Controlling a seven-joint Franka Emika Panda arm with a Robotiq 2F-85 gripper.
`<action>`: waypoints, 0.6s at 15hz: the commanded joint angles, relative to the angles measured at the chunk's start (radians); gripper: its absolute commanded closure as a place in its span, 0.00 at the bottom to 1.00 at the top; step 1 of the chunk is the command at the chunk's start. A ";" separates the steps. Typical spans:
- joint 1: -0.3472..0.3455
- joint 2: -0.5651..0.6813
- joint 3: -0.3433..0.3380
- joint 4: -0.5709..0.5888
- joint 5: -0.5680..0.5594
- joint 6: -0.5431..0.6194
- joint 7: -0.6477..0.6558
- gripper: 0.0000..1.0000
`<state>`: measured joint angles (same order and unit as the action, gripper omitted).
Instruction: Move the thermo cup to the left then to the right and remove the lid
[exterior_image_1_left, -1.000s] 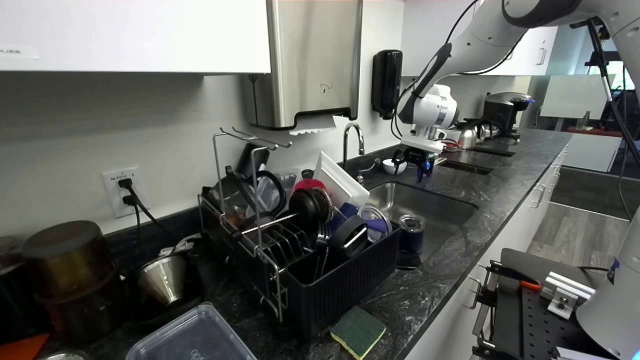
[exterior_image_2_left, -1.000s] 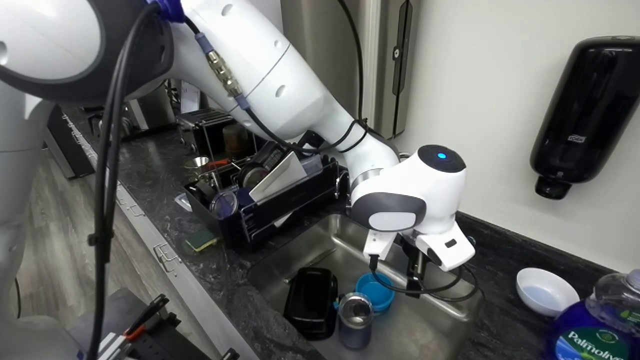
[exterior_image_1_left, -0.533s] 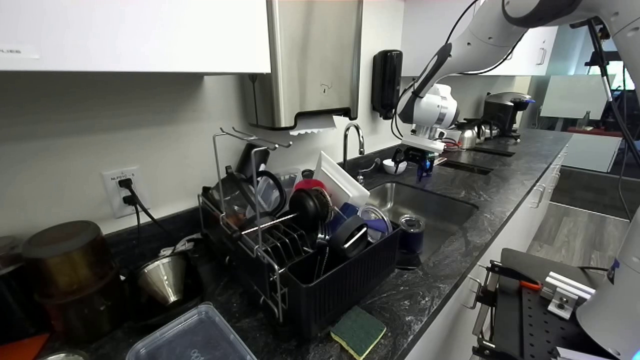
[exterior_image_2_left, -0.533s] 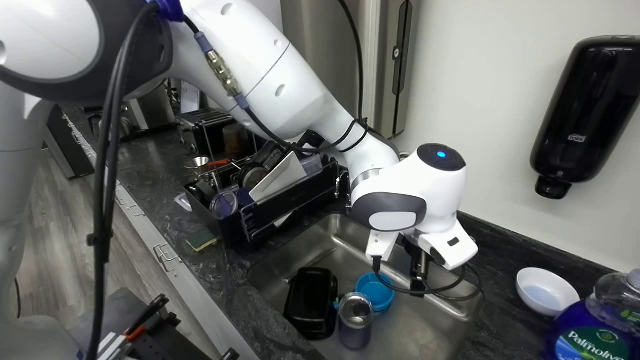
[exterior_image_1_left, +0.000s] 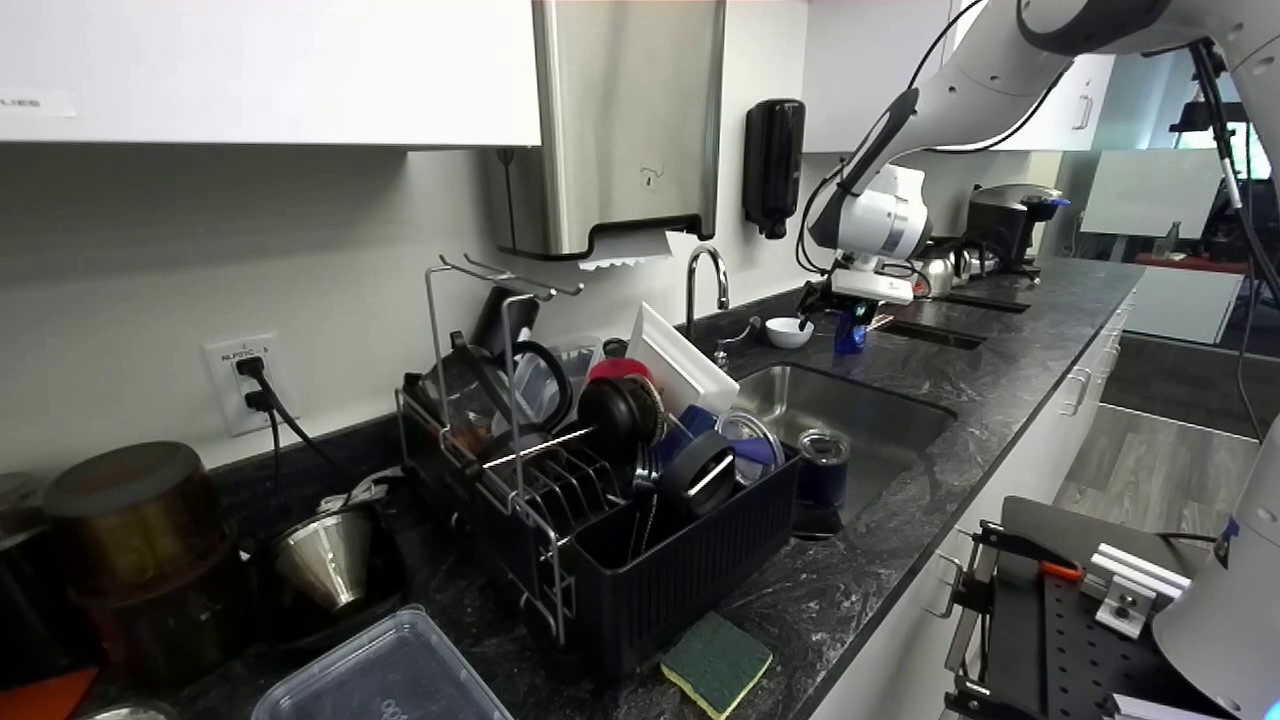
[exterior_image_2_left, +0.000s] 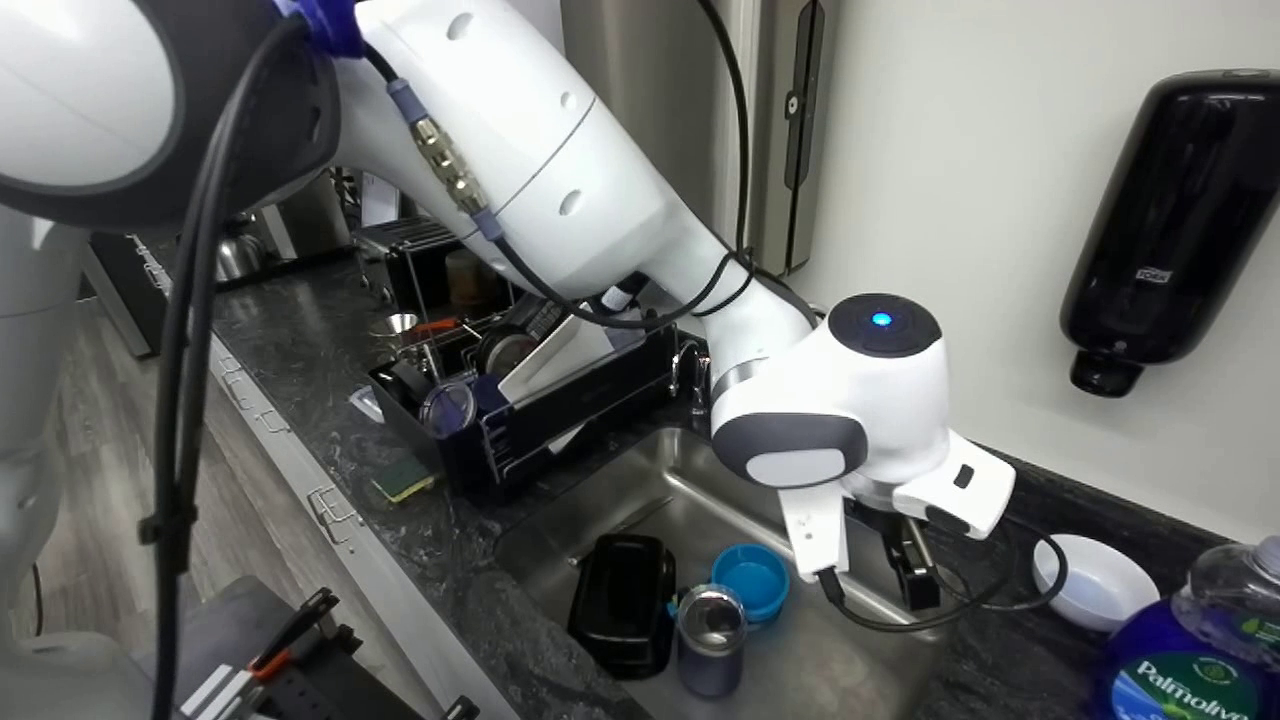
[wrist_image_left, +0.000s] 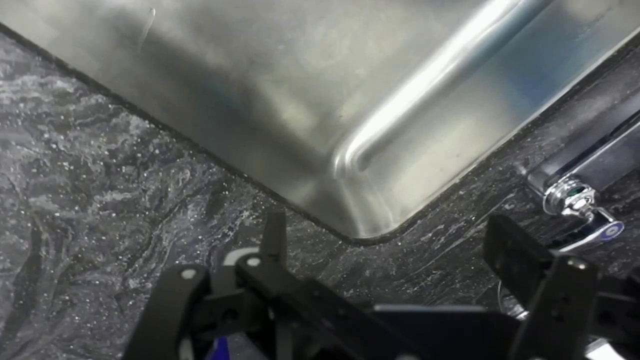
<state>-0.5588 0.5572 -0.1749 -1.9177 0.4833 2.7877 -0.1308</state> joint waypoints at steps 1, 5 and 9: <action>-0.106 -0.019 0.126 -0.038 -0.002 0.054 -0.211 0.00; -0.194 -0.014 0.237 -0.057 -0.030 0.071 -0.420 0.00; -0.270 -0.002 0.324 -0.061 -0.068 0.060 -0.617 0.00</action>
<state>-0.7595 0.5577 0.0779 -1.9612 0.4540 2.8356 -0.6232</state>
